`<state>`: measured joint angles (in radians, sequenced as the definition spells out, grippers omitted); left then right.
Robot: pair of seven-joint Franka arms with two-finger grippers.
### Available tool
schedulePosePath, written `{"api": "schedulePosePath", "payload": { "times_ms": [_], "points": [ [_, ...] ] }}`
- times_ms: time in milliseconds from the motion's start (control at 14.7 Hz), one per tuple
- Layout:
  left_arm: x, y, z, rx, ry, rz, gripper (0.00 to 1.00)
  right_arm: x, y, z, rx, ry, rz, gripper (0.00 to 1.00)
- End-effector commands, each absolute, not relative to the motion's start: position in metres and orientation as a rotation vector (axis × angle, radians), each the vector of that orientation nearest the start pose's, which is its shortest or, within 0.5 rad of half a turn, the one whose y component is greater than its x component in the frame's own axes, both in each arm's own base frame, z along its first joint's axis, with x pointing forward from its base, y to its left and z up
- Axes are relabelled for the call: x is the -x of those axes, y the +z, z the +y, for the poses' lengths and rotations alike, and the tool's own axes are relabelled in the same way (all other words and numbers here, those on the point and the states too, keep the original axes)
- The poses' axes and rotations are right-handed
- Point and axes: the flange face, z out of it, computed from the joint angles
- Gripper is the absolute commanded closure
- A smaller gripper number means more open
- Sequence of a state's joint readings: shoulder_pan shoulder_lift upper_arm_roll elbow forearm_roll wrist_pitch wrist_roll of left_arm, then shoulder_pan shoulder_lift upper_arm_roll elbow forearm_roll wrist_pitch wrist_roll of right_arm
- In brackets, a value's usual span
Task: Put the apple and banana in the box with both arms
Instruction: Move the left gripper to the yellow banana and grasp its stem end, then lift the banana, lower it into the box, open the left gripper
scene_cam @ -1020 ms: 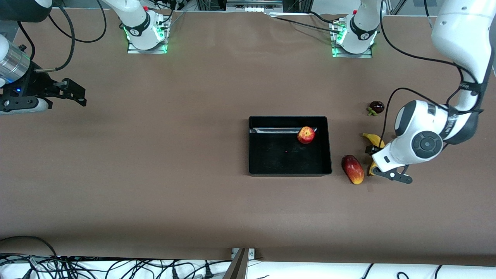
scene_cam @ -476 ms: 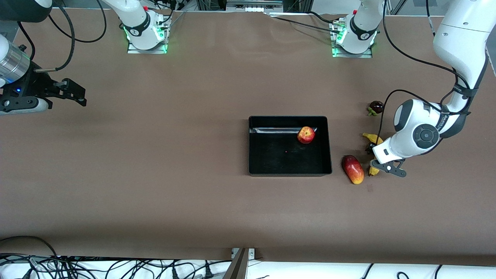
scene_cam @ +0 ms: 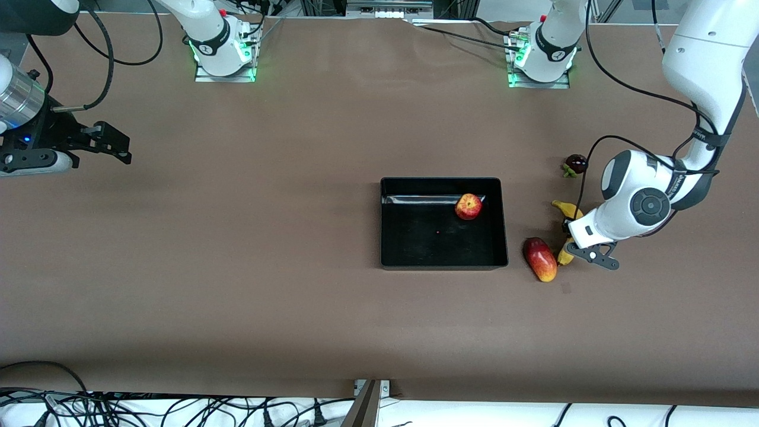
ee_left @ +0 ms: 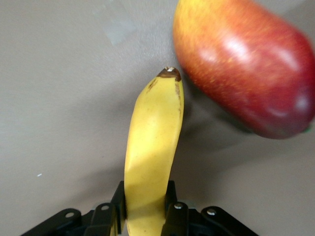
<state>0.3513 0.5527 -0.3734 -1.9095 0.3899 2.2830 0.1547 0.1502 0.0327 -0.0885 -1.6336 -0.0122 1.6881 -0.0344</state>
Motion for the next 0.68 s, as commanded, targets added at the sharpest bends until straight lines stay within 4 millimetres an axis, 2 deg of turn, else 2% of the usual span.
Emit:
{"api": "schedulePosePath", "payload": {
  "times_ms": [0, 204, 340, 544, 612],
  "points": [
    [-0.624, 0.284, -0.016, 2.922, 0.264, 0.675, 1.0, -0.575, 0.591, 0.033, 3.153, -0.051, -0.15, 0.0],
    [-0.638, 0.344, -0.059, 2.922, 0.329, 0.681, 1.0, -0.575, 0.591, 0.033, 3.153, -0.051, -0.15, 0.0],
    [-0.638, 0.366, -0.107, 2.982, 0.284, 0.638, 1.0, -0.575, 0.591, 0.033, 3.153, -0.051, -0.15, 0.0],
    [-0.637, 0.372, -0.19, 3.12, 0.271, 0.437, 1.0, -0.575, 0.591, 0.033, 3.153, -0.051, -0.15, 0.0],
    [-0.636, 0.364, -0.217, 3.135, 0.283, 0.365, 1.0, -0.575, 0.591, 0.033, 3.153, -0.051, -0.15, 0.0]
  ]
}}
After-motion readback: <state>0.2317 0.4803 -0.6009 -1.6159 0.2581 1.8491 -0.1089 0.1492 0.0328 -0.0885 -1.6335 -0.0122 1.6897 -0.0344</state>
